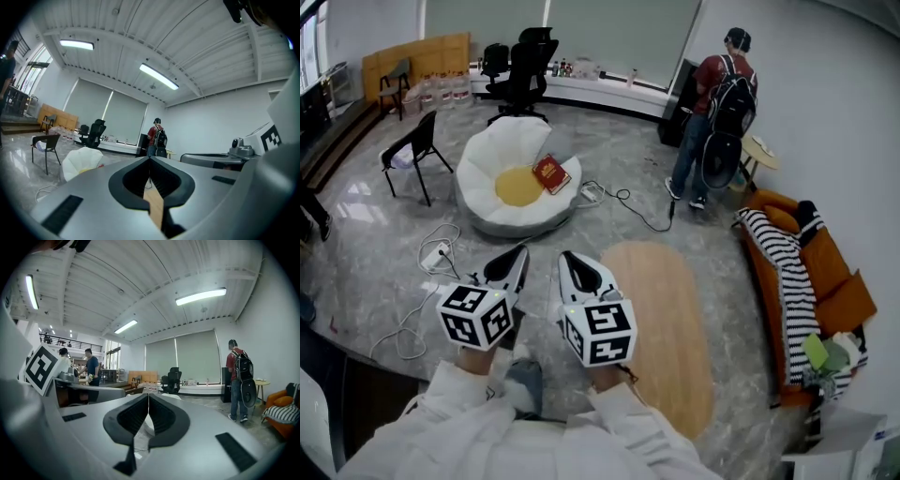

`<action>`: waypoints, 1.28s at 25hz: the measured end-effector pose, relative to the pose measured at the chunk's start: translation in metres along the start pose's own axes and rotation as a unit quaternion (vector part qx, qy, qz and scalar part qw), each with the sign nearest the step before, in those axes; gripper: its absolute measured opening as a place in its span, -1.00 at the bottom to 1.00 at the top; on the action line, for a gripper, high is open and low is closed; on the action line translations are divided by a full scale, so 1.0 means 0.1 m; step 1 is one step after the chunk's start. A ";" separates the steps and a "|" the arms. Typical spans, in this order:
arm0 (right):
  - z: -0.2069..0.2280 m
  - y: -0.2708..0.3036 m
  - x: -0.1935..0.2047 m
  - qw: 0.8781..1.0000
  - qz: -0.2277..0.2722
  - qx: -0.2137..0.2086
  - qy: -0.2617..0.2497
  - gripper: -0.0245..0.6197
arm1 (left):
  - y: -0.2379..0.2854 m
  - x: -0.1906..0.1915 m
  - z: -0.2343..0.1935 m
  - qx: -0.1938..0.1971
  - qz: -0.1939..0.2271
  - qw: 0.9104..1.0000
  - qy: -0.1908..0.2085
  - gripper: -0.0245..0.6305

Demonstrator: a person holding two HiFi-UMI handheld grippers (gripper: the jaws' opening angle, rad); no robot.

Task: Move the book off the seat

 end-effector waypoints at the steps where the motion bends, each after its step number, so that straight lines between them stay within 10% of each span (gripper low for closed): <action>1: 0.06 0.14 -0.04 1.000 0.003 0.001 -0.002 -0.89 | 0.13 -0.05 -0.09 0.003 0.001 1.000 0.001 -0.91; 13: 0.99 1.83 -0.59 0.999 0.029 0.040 -0.014 -0.89 | 1.83 -0.85 -1.11 0.043 0.014 0.999 0.020 -0.91; 32: 2.84 3.53 -0.49 0.999 0.013 0.023 0.018 -0.89 | 4.21 -0.89 -1.66 0.033 -0.025 0.999 0.027 -0.91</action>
Point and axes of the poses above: the fingertips, and each gripper's own axes: y forward along the fingers, z to its right, x out of its underside, the point moved 7 cm from there along -y, backward along the fingers, and after that the axes turned 10 degrees about -x, right-handed, at the moved point
